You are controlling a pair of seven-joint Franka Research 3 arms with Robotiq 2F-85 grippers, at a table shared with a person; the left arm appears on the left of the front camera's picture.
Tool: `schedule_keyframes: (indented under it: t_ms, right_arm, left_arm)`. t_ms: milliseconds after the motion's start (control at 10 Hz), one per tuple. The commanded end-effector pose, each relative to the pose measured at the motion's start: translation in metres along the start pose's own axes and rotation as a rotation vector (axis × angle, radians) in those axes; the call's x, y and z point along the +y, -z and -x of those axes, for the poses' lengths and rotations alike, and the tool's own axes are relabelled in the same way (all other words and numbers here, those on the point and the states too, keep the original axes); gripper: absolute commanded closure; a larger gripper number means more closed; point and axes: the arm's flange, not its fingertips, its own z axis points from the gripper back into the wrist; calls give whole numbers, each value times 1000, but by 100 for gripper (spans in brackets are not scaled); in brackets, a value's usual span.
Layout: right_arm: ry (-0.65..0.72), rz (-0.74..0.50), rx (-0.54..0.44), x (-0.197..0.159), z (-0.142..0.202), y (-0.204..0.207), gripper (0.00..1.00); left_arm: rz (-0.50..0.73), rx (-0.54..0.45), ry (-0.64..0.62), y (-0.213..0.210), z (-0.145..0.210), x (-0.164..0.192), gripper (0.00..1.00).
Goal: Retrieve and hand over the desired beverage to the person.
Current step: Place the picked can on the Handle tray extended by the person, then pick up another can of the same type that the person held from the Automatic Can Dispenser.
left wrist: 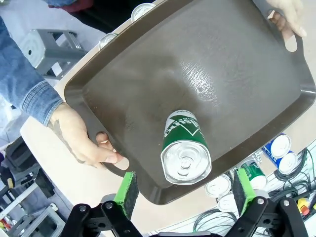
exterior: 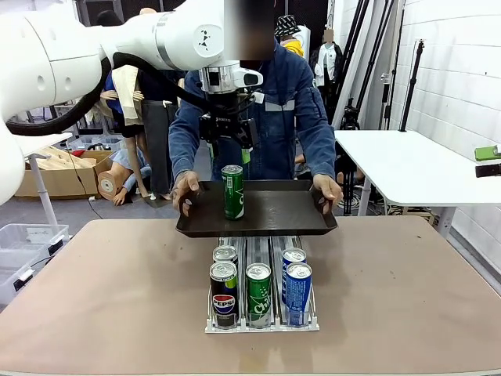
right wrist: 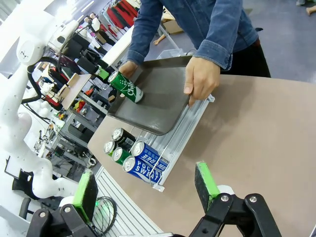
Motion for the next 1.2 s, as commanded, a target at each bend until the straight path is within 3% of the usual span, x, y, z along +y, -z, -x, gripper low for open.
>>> schedule_keyframes:
  t_ms: [0,1100]
  right_arm:
    - [-7,-18,-18,0,-2,0,0]
    - [-7,-18,-18,0,-2,0,0]
  left_arm:
    - [2,-4,-3,-1,0,0,0]
    - [2,-4,-3,-1,0,0,0]
